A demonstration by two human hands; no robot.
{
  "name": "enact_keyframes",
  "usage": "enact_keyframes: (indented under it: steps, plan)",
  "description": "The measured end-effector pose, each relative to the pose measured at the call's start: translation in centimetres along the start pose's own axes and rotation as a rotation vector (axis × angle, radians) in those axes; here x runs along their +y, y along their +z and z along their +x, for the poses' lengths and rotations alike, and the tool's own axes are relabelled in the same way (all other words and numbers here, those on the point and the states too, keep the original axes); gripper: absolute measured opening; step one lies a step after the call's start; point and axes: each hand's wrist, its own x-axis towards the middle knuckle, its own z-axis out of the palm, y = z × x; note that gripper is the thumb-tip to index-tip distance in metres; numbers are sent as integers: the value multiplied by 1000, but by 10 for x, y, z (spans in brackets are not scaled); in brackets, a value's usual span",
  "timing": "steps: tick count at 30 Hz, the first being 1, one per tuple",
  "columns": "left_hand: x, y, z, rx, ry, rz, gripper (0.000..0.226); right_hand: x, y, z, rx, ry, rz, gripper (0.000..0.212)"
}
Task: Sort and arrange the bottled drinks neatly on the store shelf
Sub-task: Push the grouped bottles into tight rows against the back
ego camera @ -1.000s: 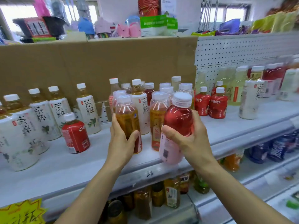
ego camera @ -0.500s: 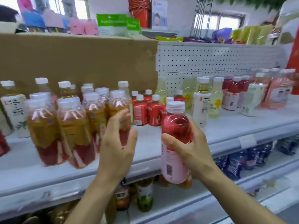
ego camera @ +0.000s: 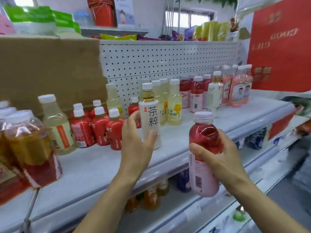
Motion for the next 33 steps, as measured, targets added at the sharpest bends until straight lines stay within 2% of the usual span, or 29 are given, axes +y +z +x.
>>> enact_keyframes:
  steps: [3, 7, 10, 13, 15, 18, 21, 25, 30, 33]
  plan:
    - [21, 34, 2, 12, 221, -1, 46, 12, -25, 21, 41, -5, -29, 51]
    - [38, 98, 19, -194, 283, -92, 40, 30, -59, 64, 100, -28, -42, 49]
    - [49, 156, 54, -321, 165, -144, 45, 43, -84, 105, 140, -74, -28, 52]
    - [60, 217, 102, -387, -35, -217, 60, 54, -109, 151, 191, -77, -8, 35]
    - [60, 256, 134, -398, -122, -236, 73, 63, -125, 180, 205, -80, -20, 29]
    - [52, 307, 173, -379, -192, -206, 90, 73, -144, 216, 226, -96, -25, 31]
    - [48, 341, 191, -385, -222, -239, 87, 85, -158, 246, 267, -88, -18, 37]
    - [47, 359, 194, -336, -184, -240, 59, 105, -165, 277, 249, -57, 15, 54]
    - [41, 336, 180, -293, -158, -155, 60, 138, -159, 310, 153, -16, 17, 52]
    - [43, 304, 160, -228, -161, -113, 60, 147, -148, 328, 84, -11, 5, 58]
